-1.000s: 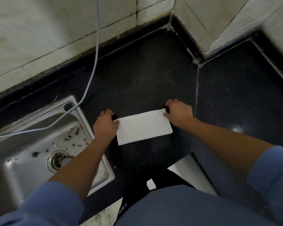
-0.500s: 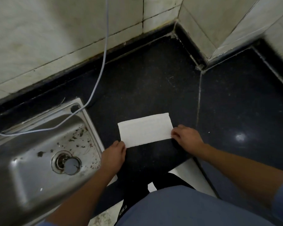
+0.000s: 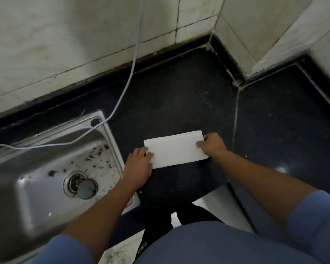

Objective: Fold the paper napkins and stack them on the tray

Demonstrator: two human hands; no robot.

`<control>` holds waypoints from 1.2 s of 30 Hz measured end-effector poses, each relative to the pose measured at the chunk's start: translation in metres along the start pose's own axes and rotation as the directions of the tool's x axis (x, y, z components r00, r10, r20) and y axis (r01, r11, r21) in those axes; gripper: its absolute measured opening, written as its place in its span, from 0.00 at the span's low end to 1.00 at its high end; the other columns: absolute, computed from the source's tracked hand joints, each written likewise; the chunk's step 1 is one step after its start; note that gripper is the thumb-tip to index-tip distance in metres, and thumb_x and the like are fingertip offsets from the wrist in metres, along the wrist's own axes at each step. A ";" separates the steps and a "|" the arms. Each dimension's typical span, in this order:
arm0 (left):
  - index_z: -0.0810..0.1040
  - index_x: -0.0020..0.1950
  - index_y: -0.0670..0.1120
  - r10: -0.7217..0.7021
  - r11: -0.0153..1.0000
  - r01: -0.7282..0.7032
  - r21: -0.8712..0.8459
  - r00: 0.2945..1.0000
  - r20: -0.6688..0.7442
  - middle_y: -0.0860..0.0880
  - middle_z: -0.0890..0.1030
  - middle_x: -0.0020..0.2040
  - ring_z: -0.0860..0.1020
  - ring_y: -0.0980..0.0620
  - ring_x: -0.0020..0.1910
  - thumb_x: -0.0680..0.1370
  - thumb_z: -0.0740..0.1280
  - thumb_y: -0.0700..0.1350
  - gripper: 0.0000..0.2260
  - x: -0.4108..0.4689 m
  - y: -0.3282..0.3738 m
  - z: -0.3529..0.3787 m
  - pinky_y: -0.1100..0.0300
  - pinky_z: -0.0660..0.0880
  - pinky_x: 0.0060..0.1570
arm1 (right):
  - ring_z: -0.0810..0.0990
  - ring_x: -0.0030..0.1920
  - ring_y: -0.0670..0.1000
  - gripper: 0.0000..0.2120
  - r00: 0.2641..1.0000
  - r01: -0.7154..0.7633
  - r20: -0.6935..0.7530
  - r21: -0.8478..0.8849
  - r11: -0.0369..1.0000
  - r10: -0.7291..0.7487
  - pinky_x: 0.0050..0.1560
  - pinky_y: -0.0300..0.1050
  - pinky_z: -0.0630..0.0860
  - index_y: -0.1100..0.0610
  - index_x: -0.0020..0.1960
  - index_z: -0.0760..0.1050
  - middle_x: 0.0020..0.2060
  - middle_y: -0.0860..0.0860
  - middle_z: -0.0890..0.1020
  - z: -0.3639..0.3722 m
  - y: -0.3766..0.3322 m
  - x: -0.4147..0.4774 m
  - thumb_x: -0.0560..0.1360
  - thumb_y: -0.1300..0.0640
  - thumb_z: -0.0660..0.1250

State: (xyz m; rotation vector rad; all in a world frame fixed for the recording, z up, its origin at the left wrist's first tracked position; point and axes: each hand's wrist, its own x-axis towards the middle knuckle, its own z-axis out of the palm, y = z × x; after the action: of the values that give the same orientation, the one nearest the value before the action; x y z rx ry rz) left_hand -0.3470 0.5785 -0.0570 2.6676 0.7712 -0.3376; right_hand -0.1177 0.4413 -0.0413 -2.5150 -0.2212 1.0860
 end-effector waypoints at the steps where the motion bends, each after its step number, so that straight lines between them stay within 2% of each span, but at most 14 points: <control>1: 0.74 0.66 0.45 -0.011 0.999 0.009 -0.037 0.999 -0.038 0.45 0.71 0.67 0.69 0.44 0.63 0.77 0.64 0.44 0.17 -0.006 -0.003 -0.001 0.50 0.69 0.60 | 0.78 0.47 0.56 0.09 0.999 -0.044 0.034 0.150 0.988 0.040 0.46 0.49 0.77 0.62 0.50 0.75 0.51 0.58 0.80 -0.003 -0.003 -0.002 0.73 0.59 0.70; 3: 0.78 0.61 0.44 -0.055 0.994 0.045 -0.099 0.993 -0.101 0.45 0.75 0.61 0.73 0.44 0.57 0.75 0.67 0.42 0.14 -0.018 -0.013 -0.002 0.51 0.73 0.54 | 0.80 0.46 0.58 0.10 0.986 -0.135 0.139 0.377 0.916 0.088 0.45 0.51 0.78 0.64 0.50 0.74 0.50 0.60 0.80 -0.009 -0.013 -0.011 0.72 0.62 0.70; 4: 0.79 0.59 0.44 -0.084 0.990 0.070 -0.124 0.990 -0.115 0.45 0.76 0.59 0.74 0.44 0.55 0.75 0.67 0.42 0.13 -0.024 -0.019 -0.002 0.51 0.74 0.52 | 0.80 0.46 0.58 0.11 0.980 -0.151 0.180 0.409 0.900 0.082 0.44 0.51 0.79 0.65 0.52 0.75 0.50 0.60 0.81 -0.009 -0.019 -0.015 0.72 0.63 0.70; 8: 0.79 0.57 0.43 -0.185 0.963 0.153 -0.220 0.974 -0.132 0.44 0.78 0.53 0.76 0.43 0.51 0.74 0.68 0.40 0.11 -0.045 -0.038 -0.006 0.51 0.76 0.49 | 0.80 0.39 0.53 0.06 0.968 -0.013 0.242 0.315 0.949 -0.067 0.34 0.45 0.78 0.63 0.45 0.76 0.41 0.56 0.80 0.015 -0.049 -0.035 0.71 0.63 0.71; 12: 0.80 0.52 0.41 -0.226 0.945 0.174 -0.276 0.959 -0.170 0.43 0.78 0.49 0.77 0.41 0.47 0.74 0.67 0.38 0.08 -0.063 -0.051 -0.009 0.50 0.76 0.45 | 0.79 0.35 0.51 0.10 0.946 0.137 0.271 0.153 0.979 -0.175 0.29 0.43 0.76 0.59 0.34 0.73 0.36 0.54 0.79 0.064 -0.080 -0.048 0.71 0.63 0.71; 14: 0.80 0.51 0.41 -0.241 0.943 0.188 -0.273 0.955 -0.175 0.43 0.78 0.49 0.77 0.41 0.46 0.74 0.67 0.39 0.07 -0.071 -0.055 -0.011 0.50 0.76 0.43 | 0.81 0.34 0.52 0.08 0.942 0.158 0.285 0.090 0.983 -0.177 0.32 0.47 0.80 0.59 0.35 0.75 0.34 0.54 0.79 0.085 -0.089 -0.049 0.71 0.63 0.71; 16: 0.80 0.51 0.41 -0.254 0.942 0.203 -0.268 0.952 -0.171 0.44 0.78 0.50 0.76 0.42 0.47 0.74 0.67 0.39 0.07 -0.077 -0.058 -0.011 0.49 0.76 0.43 | 0.83 0.37 0.55 0.06 0.944 0.192 0.271 0.010 0.981 -0.188 0.42 0.53 0.83 0.60 0.37 0.77 0.35 0.55 0.81 0.100 -0.091 -0.049 0.70 0.59 0.71; 19: 0.79 0.52 0.41 -0.259 0.943 0.215 -0.256 0.954 -0.152 0.44 0.77 0.51 0.76 0.43 0.49 0.75 0.66 0.41 0.08 -0.079 -0.060 -0.009 0.50 0.75 0.44 | 0.84 0.39 0.58 0.11 0.937 0.253 0.279 -0.123 0.960 -0.211 0.47 0.56 0.81 0.61 0.39 0.77 0.38 0.58 0.84 0.114 -0.086 -0.045 0.69 0.53 0.73; 23: 0.79 0.53 0.42 -0.207 0.954 0.164 -0.250 0.966 -0.157 0.44 0.77 0.52 0.76 0.44 0.50 0.75 0.66 0.40 0.08 -0.068 -0.050 -0.007 0.51 0.76 0.44 | 0.84 0.40 0.55 0.11 0.920 0.283 0.274 0.030 0.959 -0.280 0.45 0.52 0.82 0.63 0.50 0.78 0.42 0.56 0.84 0.100 -0.074 -0.052 0.72 0.56 0.72; 25: 0.79 0.55 0.43 -0.128 0.975 0.094 -0.202 0.978 -0.163 0.44 0.76 0.57 0.76 0.43 0.53 0.75 0.66 0.42 0.10 -0.053 -0.038 -0.007 0.51 0.76 0.48 | 0.82 0.47 0.52 0.08 0.864 0.501 0.170 -0.176 0.848 -0.475 0.47 0.49 0.79 0.57 0.52 0.79 0.46 0.51 0.82 0.083 -0.058 -0.051 0.75 0.56 0.67; 27: 0.76 0.63 0.43 -0.026 0.993 0.010 -0.121 0.991 -0.135 0.42 0.70 0.68 0.71 0.41 0.64 0.77 0.64 0.43 0.14 -0.034 -0.020 -0.010 0.49 0.73 0.57 | 0.77 0.56 0.53 0.10 0.726 0.651 0.105 -0.423 0.630 -0.679 0.51 0.48 0.76 0.55 0.56 0.78 0.54 0.51 0.80 0.071 -0.036 -0.047 0.77 0.57 0.64; 29: 0.66 0.72 0.45 0.056 0.998 -0.057 -0.030 0.997 -0.047 0.43 0.58 0.76 0.59 0.43 0.74 0.80 0.60 0.46 0.20 -0.013 -0.006 -0.011 0.49 0.63 0.68 | 0.69 0.69 0.56 0.18 0.639 0.698 0.181 -0.546 0.464 -0.748 0.60 0.52 0.73 0.56 0.67 0.72 0.68 0.55 0.72 0.066 -0.022 -0.042 0.78 0.56 0.62; 32: 0.53 0.77 0.47 0.050 0.992 -0.062 0.113 0.993 0.111 0.45 0.45 0.79 0.46 0.46 0.77 0.81 0.57 0.49 0.26 0.009 -0.004 -0.007 0.49 0.52 0.74 | 0.46 0.78 0.53 0.28 0.672 0.671 0.387 -0.678 0.299 -0.631 0.71 0.55 0.59 0.57 0.78 0.49 0.78 0.53 0.47 0.065 -0.012 -0.030 0.82 0.49 0.53; 36: 0.46 0.78 0.49 0.019 0.983 -0.052 0.178 0.982 0.186 0.47 0.39 0.78 0.42 0.47 0.77 0.82 0.53 0.53 0.28 0.010 -0.021 0.008 0.46 0.50 0.75 | 0.37 0.77 0.52 0.31 0.702 0.640 0.453 -0.740 0.208 -0.550 0.75 0.59 0.49 0.56 0.78 0.38 0.77 0.52 0.35 0.061 -0.004 -0.018 0.82 0.44 0.45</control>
State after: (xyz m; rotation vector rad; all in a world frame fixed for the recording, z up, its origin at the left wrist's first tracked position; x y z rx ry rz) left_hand -0.3512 0.5969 -0.0728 2.7639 0.6630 -0.6644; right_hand -0.1745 0.4576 -0.0659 -2.6000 -2.1176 0.7910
